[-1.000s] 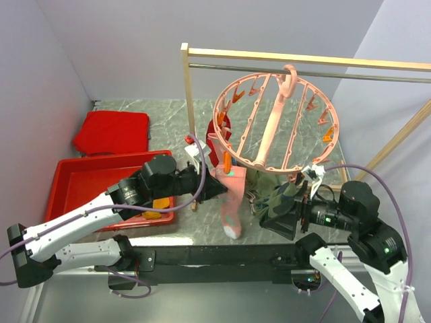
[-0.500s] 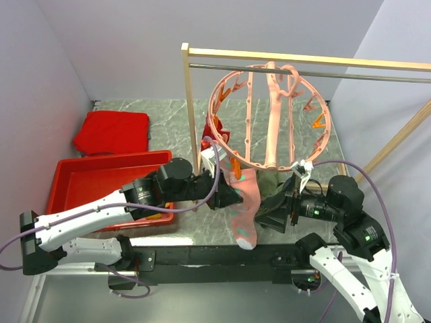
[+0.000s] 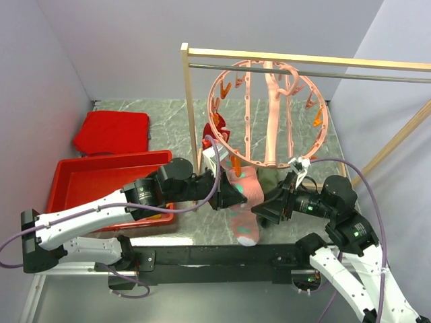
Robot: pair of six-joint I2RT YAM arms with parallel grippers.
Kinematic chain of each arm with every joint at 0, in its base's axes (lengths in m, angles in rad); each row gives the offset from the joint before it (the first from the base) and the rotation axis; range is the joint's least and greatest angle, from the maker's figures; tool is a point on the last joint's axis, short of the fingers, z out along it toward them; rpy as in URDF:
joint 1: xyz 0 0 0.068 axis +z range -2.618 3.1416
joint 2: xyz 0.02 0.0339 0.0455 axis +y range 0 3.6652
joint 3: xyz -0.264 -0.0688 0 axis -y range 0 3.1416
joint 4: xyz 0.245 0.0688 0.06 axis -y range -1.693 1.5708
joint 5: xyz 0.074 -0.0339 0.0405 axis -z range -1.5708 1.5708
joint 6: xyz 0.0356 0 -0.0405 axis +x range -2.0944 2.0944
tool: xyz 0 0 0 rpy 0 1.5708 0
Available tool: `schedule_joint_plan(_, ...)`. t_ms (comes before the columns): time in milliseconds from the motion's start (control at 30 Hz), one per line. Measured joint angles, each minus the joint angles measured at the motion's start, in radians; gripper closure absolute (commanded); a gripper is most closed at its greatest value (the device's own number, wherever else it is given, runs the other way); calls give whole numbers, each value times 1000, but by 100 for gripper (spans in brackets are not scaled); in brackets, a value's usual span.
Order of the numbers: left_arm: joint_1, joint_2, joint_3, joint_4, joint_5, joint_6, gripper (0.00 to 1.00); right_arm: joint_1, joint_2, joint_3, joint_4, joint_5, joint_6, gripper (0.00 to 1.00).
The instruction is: Remove the socks clipped to the hanger
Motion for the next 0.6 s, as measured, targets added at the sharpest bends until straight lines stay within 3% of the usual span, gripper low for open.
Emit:
schedule_joint_plan(67,-1,4,3,3,-6,0,99,0,-2,-20,39,-11,20,65)
schedule_joint_plan(100,-1,5,3,3,-7,-1,96,0,-2,-27,54,-17,31,84)
schedule_joint_plan(167,-1,6,3,3,-11,-3,91,0,-4,-37,71,-22,42,100)
schedule_joint_plan(267,-2,6,6,-6,-26,-8,63,0,-5,-38,76,-23,56,100)
schedule_joint_plan(300,-3,5,7,-13,-33,-10,48,0,-5,-38,75,-22,57,100)
schedule_joint_plan(400,-4,-6,7,-45,-58,-8,15,0,-6,-38,75,-23,57,100)
schedule_joint_plan(500,-5,-45,7,-96,-118,-9,8,0,-9,-43,77,-23,57,100)
schedule_joint_plan(600,-5,-106,16,-148,-222,-9,8,0,-13,-52,84,-23,58,100)
